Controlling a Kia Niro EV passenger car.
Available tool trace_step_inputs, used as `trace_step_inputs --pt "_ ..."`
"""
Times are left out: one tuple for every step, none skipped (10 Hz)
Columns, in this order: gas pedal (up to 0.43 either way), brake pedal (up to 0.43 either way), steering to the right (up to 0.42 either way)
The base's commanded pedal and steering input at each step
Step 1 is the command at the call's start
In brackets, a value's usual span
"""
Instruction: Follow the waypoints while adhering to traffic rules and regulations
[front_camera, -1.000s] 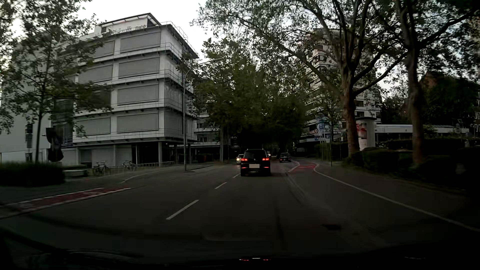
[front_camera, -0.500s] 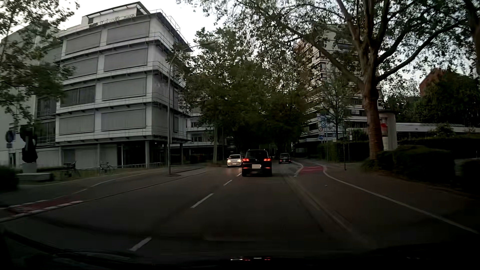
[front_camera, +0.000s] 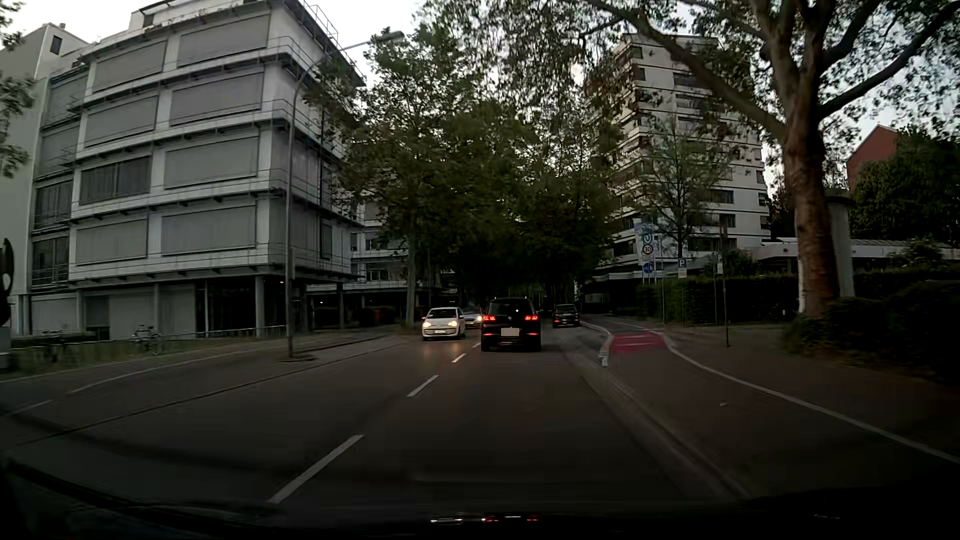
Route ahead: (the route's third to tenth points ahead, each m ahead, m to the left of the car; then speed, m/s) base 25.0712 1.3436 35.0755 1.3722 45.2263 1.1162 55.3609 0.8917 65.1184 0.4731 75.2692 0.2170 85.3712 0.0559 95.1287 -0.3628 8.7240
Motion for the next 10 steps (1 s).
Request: trace_step_inputs --pt "0.098 0.000 0.017" --pt "0.098 0.000 0.017" --pt "0.098 0.000 0.017" --pt "0.098 0.000 0.016" --pt "0.110 0.000 0.016" --pt "0.110 0.000 0.016" --pt "0.110 0.000 0.013" --pt "0.110 0.000 0.012" --pt "0.110 0.000 0.011" --pt "0.110 0.000 0.011"
